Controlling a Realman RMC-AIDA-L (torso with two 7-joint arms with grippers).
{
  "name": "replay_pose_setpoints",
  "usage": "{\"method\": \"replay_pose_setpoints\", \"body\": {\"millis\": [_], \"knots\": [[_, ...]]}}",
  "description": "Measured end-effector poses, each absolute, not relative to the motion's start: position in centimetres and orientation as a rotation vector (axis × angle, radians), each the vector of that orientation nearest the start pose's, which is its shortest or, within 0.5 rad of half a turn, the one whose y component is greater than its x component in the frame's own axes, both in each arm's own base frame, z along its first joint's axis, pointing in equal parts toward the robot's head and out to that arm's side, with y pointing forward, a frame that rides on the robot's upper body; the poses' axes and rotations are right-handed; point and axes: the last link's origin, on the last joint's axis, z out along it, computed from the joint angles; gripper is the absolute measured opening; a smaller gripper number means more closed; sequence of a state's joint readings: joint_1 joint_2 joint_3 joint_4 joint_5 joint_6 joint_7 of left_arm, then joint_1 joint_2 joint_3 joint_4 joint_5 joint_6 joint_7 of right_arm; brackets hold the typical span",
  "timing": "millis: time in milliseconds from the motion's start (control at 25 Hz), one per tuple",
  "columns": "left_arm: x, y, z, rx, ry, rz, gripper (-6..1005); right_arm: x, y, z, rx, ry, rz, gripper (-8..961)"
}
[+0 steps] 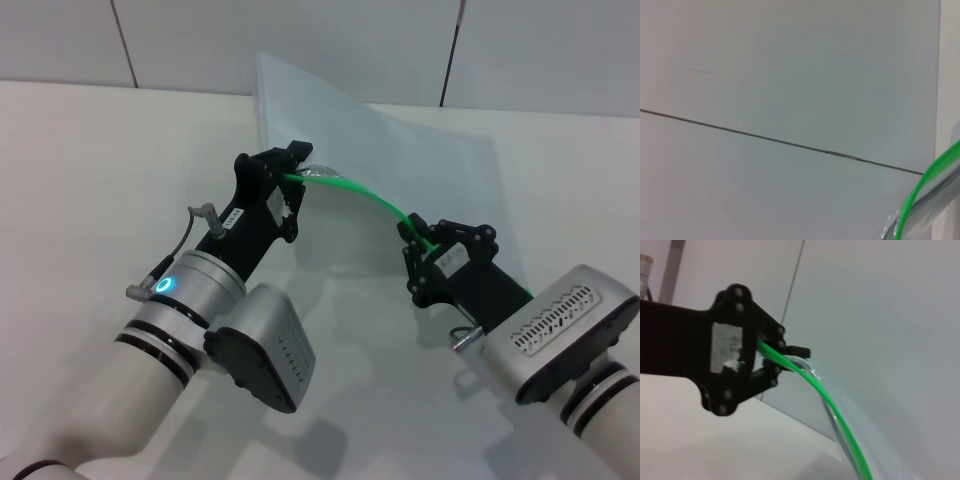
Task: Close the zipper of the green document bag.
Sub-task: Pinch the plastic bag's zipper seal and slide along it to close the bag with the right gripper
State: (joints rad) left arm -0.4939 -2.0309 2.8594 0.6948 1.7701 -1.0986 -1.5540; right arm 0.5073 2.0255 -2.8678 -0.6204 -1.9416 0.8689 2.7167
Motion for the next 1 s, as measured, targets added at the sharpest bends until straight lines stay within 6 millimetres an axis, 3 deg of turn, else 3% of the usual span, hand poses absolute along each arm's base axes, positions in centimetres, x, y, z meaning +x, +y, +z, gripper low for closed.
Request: {"method": "replay_pose_setpoints", "body": {"millis": [1000], "knots": [[-21.3, 31.3, -9.8, -1.685, 0.734, 0.077, 64, 26.1, 31.7, -11.3, -2.064, 0.272, 0.416, 94]]}}
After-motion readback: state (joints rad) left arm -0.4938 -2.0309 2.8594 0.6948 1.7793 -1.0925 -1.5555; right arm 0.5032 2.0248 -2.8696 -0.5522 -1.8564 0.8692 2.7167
